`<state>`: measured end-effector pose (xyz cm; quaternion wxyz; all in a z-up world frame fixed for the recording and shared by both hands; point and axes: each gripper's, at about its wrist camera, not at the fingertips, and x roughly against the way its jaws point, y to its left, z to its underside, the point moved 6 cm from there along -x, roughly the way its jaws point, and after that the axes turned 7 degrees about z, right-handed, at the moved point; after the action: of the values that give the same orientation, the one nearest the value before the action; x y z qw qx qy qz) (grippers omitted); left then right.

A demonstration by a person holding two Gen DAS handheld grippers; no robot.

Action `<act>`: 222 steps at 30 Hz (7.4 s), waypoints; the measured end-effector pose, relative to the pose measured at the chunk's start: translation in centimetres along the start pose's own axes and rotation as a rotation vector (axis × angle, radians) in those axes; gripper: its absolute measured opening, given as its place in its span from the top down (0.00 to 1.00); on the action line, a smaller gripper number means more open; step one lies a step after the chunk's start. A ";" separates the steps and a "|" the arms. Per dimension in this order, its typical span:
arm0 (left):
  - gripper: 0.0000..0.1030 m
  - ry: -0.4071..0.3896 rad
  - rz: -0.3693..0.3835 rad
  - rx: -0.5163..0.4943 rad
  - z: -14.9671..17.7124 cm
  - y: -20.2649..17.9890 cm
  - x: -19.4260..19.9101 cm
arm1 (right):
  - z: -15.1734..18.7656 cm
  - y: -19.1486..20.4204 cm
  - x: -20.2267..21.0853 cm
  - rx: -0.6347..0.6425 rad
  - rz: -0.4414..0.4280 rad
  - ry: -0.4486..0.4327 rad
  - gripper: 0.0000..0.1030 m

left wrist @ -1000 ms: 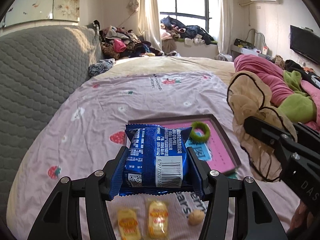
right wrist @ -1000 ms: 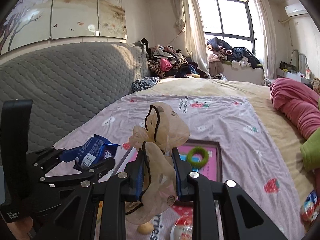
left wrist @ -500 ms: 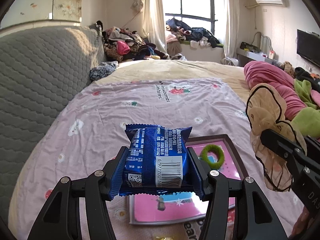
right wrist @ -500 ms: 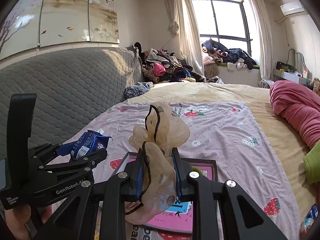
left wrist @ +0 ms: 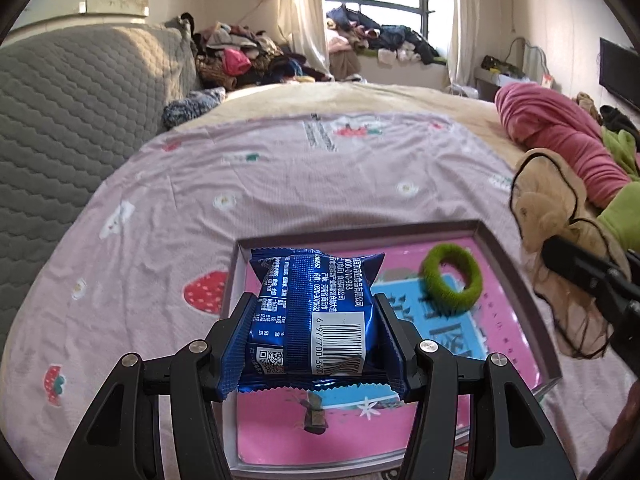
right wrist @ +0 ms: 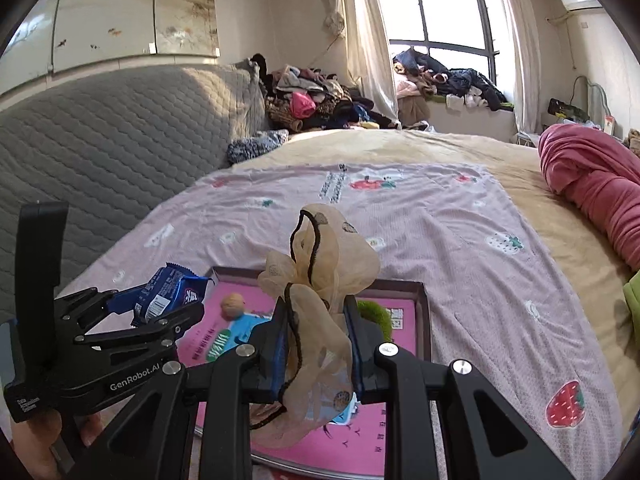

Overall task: Organize objects
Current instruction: 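Lift and carry the blue packet and scrunchie toward the tray, then lower both items onto the pink book and open both tools, then withdraw both tools from the tray toward the yellow packets and egg candy, then grasp a yellow rice-cake packet with the left tool while the right tool grasps the egg candy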

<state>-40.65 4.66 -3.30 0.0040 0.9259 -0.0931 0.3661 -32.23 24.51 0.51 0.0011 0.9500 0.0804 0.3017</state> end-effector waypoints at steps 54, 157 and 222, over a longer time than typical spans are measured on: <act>0.37 0.215 -0.003 0.063 4.7 1.8 -6.3 | 6.4 -1.5 -8.7 0.074 0.072 0.339 0.53; 0.00 0.132 -0.088 0.134 16.2 5.7 16.6 | 11.4 1.9 15.3 0.156 0.271 0.150 0.08; 0.61 0.244 -0.097 0.126 18.3 5.5 6.5 | 15.6 2.1 3.2 0.110 0.185 0.229 0.47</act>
<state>-24.59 -3.27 -12.67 -0.0252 0.8763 -0.0241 0.4806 -20.36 23.69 -10.32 -0.0880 0.9114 0.0083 0.4019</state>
